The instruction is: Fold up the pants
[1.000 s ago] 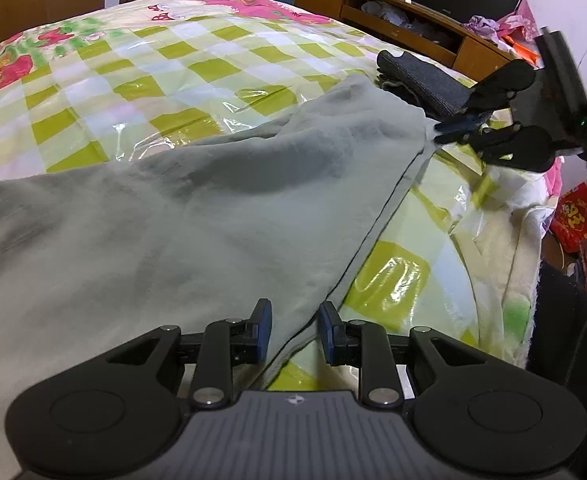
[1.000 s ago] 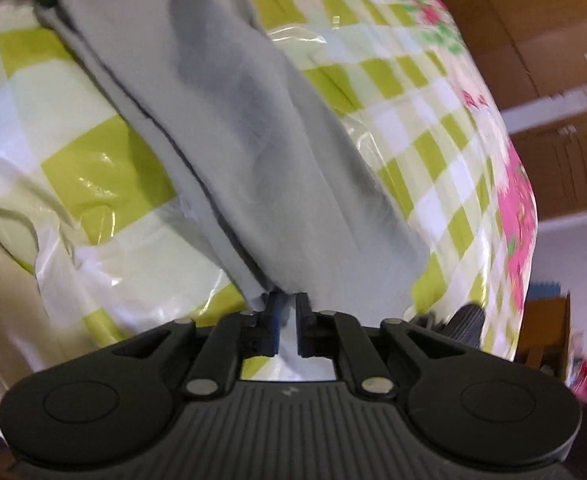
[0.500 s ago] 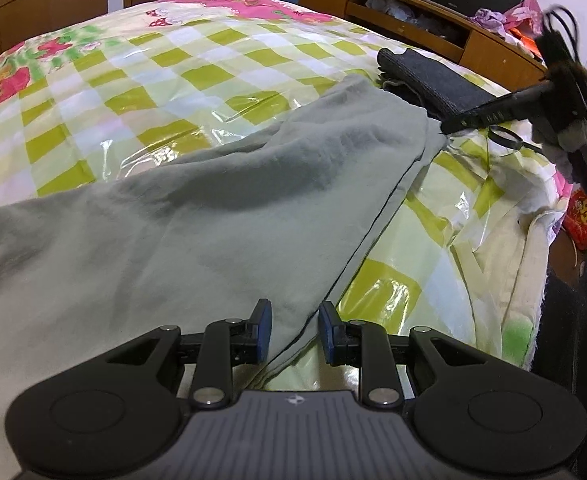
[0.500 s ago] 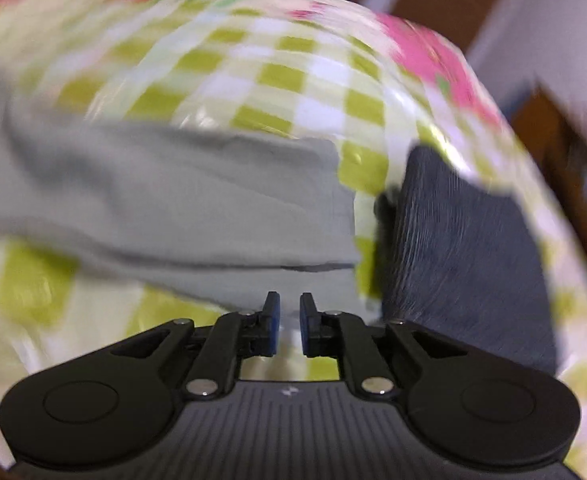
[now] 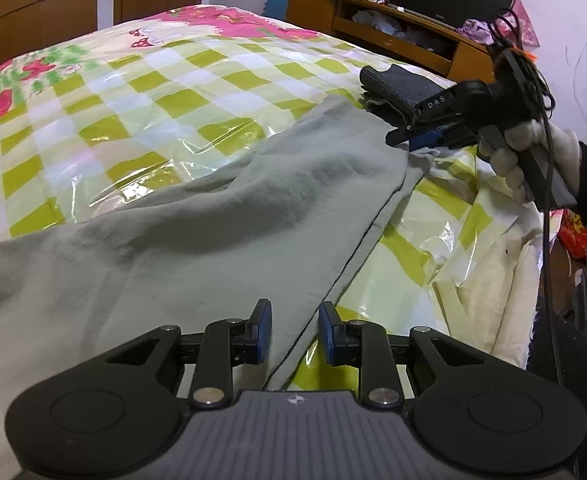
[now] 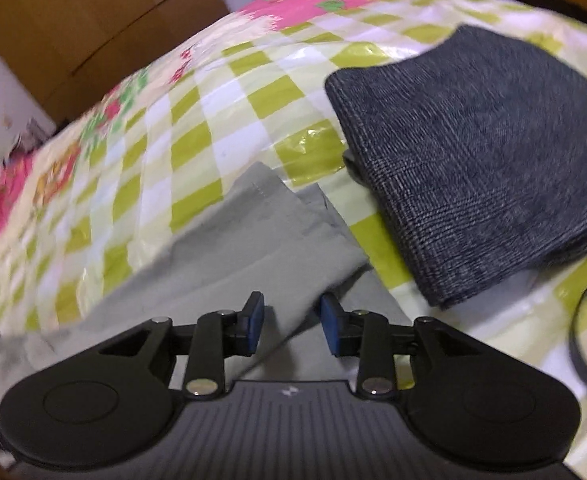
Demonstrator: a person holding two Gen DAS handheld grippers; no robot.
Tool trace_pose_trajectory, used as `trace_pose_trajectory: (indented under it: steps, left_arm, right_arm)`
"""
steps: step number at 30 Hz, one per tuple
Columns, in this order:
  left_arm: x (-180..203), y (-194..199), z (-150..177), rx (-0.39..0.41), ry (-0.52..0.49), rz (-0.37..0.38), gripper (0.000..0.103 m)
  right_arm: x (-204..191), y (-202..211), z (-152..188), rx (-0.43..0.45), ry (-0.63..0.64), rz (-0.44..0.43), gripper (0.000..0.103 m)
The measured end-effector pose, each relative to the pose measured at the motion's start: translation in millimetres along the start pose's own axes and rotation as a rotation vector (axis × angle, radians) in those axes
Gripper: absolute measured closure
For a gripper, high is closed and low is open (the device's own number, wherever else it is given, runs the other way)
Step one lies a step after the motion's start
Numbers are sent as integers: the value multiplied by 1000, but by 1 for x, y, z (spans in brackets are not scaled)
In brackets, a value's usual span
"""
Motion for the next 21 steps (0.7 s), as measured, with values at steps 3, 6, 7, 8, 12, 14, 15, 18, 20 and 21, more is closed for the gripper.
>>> trace_pose_trajectory:
  steps: [3,6,7,8,12,14,15,18,20,21]
  left_arm:
    - [1,1,-1,4,1,1,65]
    - [-1,4,-6,17,-5,-6,65]
    - [-1,6,-8,25,-7,-7,65]
    - [0,8,-11,33,-9,-6,65]
    - [3,5,-8,29,-6,3,65]
    - [5,-1,-1,5,-9,0,65]
    - [6,-3,3,-3,-14,-3,65]
    - [11,-1,9,-14,-20,-1,65]
    - [12,2,12,-16,-22,3,65]
    - [12,2,12,-17,-23,2,65]
  right_arm:
    - [5,-8,-3,5,-57,22,100]
    - [5,2,-7,36,-95,-2,100]
    - [3,10,-11,58,-100,-17,100]
    - [-1,21,-15,84,-110,-43,100]
    - [-13,72,-25,204,-91,-112,101]
    - [-3,74,-15,184,-100,-93,101]
    - [6,66,-5,146,-113,-64,100]
    - [27,41,19,54,-171,-21,94]
    - [35,37,27,52,-232,-13,93]
    - [37,38,29,54,-261,-26,89]
Point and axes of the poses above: each gripper's, at about its wrist camera, not at the fingertips, and y roughly against the way its jaws point, x to its right, z to its underside, the point moved 8 cm from there along -y, roughly the way its jaws point, and after that the axes turned 2 degrees about -z, right-handed, at the moved point
